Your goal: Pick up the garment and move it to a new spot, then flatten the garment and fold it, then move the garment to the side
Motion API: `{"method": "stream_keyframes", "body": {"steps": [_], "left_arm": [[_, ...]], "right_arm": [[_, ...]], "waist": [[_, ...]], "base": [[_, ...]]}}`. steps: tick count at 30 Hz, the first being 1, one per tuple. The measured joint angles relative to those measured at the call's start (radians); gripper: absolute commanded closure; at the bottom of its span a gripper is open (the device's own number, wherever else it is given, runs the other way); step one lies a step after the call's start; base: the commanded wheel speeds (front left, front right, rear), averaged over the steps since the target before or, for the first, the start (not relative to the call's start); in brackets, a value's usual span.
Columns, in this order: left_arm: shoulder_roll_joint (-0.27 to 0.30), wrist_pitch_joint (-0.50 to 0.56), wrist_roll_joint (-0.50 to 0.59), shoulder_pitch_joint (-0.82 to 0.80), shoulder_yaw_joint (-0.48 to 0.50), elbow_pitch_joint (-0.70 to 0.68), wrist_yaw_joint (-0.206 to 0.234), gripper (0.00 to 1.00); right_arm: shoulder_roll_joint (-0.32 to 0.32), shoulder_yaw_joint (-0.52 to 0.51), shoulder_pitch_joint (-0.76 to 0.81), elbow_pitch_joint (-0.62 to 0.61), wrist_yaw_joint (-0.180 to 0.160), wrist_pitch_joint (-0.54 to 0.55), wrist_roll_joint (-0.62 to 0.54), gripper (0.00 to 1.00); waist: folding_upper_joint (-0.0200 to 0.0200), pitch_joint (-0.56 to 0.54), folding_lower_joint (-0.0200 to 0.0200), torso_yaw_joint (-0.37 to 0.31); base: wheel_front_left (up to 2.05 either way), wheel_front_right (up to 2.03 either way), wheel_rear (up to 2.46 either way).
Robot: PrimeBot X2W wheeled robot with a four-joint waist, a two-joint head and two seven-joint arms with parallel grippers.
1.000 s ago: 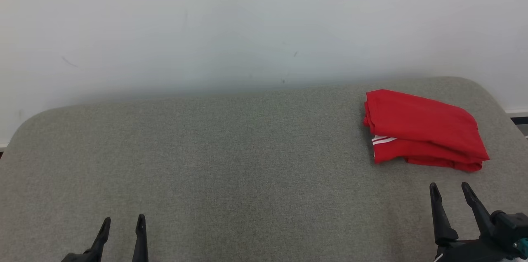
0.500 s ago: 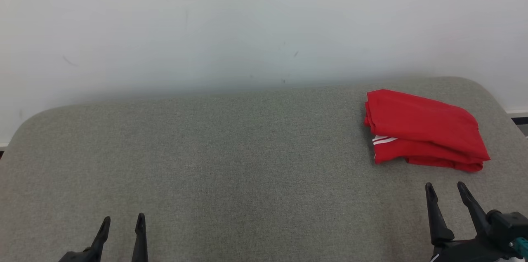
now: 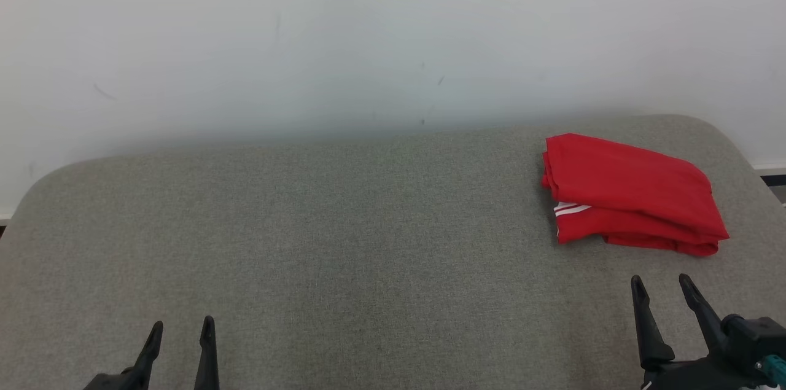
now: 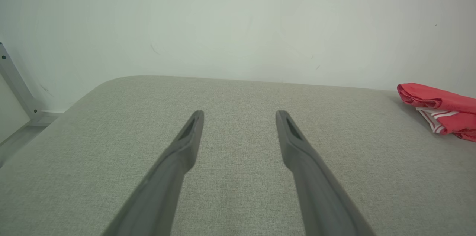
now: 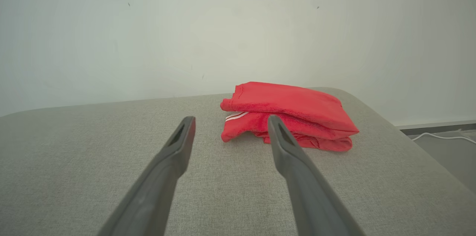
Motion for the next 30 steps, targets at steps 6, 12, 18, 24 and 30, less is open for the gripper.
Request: {"method": "stream_keyframes", "body": {"steps": [6,12,18,24,30], "left_arm": [[0.000,0.001,0.000,0.000,0.001,-0.002,0.000,0.00],[0.000,0.001,0.000,0.000,0.002,-0.002,0.000,0.00],[0.000,0.001,0.000,-0.002,0.003,-0.002,0.000,0.00],[0.000,0.001,0.000,-0.002,0.003,-0.001,0.000,0.00],[0.001,0.001,-0.002,-0.002,0.002,-0.001,0.000,0.00]], "right_arm": [[0.003,-0.007,0.005,-0.016,0.000,0.017,-0.004,0.00],[0.003,-0.016,0.004,-0.017,0.000,0.026,-0.003,0.00],[0.001,-0.020,0.004,-0.017,0.000,0.034,-0.003,0.00],[0.000,-0.023,0.003,-0.014,0.000,0.042,-0.003,0.00],[-0.003,-0.025,0.002,-0.008,0.000,0.043,-0.003,0.00]], "waist": [[0.0000,0.000,0.0000,0.001],[0.0000,0.002,0.0000,0.003],[0.0000,0.002,0.0000,0.006],[0.0000,0.002,0.0000,0.008],[0.0000,0.001,0.0000,0.008]], "base": [[0.00,0.00,0.00],[0.00,0.00,0.00],[0.00,0.00,0.00],[0.00,0.00,0.00],[0.00,0.00,0.00]]}}
